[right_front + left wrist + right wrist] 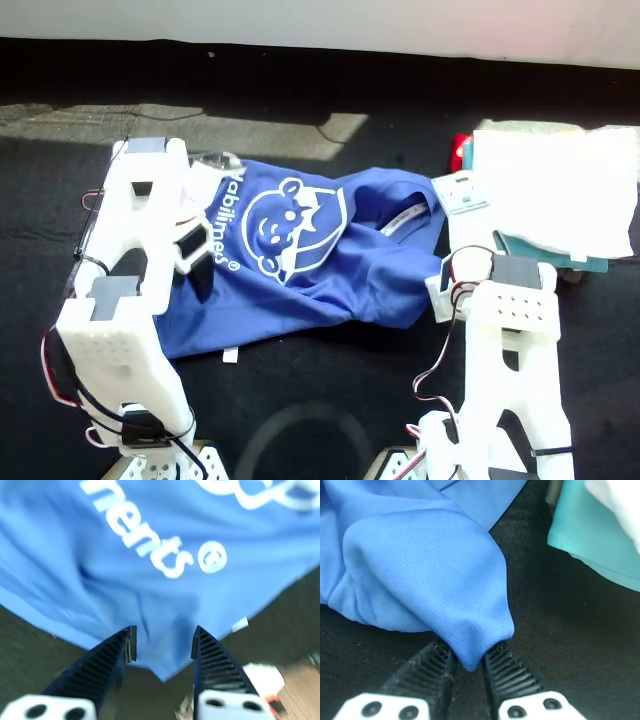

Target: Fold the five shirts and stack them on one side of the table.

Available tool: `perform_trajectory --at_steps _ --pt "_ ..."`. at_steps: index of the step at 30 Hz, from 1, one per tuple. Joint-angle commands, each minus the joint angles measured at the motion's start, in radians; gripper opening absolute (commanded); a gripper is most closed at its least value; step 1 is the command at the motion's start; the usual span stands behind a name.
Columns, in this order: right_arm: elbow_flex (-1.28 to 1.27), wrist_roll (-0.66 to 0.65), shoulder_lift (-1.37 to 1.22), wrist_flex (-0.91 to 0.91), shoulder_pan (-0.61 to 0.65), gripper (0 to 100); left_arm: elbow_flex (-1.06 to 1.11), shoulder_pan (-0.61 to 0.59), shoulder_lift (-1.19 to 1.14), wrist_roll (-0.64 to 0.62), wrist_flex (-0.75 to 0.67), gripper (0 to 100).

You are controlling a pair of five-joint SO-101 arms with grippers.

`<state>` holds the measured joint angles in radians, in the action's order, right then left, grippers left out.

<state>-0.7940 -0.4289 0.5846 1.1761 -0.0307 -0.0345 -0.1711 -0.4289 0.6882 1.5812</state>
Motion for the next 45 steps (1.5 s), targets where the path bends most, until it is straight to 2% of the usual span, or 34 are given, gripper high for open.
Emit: perform_trajectory --at_steps 1,5,7,9,14,21,27,30,34,39,45 --pt "-0.004 -0.008 0.044 -0.004 -0.027 0.5 0.010 -0.025 0.031 -0.002 -0.190 19" --pt "0.005 -0.008 0.044 -0.004 -0.091 0.5 -0.008 -0.096 -0.065 -0.002 -0.313 19" --pt "0.007 -0.008 0.044 -0.010 -0.116 0.5 -0.058 -0.128 -0.137 -0.008 -0.330 19" --pt "0.007 -0.008 0.041 -0.015 -0.125 0.5 -0.151 -0.154 -0.197 -0.064 -0.316 19" --pt "-0.005 -0.008 0.031 -0.124 -0.111 0.5 -0.421 -0.160 -0.323 -0.114 -0.218 19" --pt "-0.004 -0.006 0.031 -0.133 -0.035 0.5 -0.725 -0.154 -0.389 -0.178 -0.003 19" --pt "-0.004 0.075 0.030 -0.180 -0.010 0.5 -0.875 -0.137 -0.386 -0.176 0.173 19" --pt "-0.004 0.089 0.030 -0.189 0.002 0.5 -0.886 -0.134 -0.363 -0.178 0.196 19" --pt "-0.005 0.091 0.030 -0.186 0.025 0.5 -0.704 -0.119 -0.206 -0.178 0.199 19" --pt "-0.005 0.091 0.030 -0.183 0.027 0.5 -0.183 -0.054 0.163 -0.173 0.170 19" --pt "-0.004 0.091 0.031 -0.185 0.028 0.5 0.450 -0.019 0.496 -0.172 -0.242 19"
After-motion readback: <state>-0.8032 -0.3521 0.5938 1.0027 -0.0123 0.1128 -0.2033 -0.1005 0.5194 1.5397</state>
